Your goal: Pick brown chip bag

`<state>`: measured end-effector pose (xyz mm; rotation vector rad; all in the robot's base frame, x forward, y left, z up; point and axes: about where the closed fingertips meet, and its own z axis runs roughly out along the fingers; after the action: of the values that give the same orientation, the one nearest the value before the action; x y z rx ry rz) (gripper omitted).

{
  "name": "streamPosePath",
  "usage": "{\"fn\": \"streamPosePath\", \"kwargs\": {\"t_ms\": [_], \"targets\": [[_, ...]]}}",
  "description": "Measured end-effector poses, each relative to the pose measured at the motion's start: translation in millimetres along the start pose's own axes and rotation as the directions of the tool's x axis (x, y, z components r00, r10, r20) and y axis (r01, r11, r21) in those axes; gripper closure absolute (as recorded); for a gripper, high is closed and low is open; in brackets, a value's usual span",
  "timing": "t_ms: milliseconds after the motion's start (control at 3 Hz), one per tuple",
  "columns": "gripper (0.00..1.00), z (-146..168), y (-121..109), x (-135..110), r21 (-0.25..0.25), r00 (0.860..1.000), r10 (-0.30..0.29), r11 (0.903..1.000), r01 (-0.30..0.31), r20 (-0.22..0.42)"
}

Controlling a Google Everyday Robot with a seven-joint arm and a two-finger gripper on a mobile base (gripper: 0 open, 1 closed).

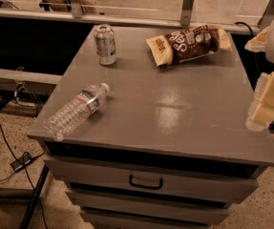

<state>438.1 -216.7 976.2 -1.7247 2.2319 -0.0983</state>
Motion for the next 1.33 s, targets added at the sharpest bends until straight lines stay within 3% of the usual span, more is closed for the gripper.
{"fn": "streamPosePath", "kwargs": {"t_ms": [667,1000,1333], "targets": [[0.0,2,-7,-3,0.007,1.0,-0.012,0.9999,0.012,0.011],[0.0,12,-47,-11,0.035,0.998,-0.04,0.9986,0.039,0.045],[0.0,49,-133,-20,0.09,0.995,-0.066,0.9942,0.059,0.073]]}}
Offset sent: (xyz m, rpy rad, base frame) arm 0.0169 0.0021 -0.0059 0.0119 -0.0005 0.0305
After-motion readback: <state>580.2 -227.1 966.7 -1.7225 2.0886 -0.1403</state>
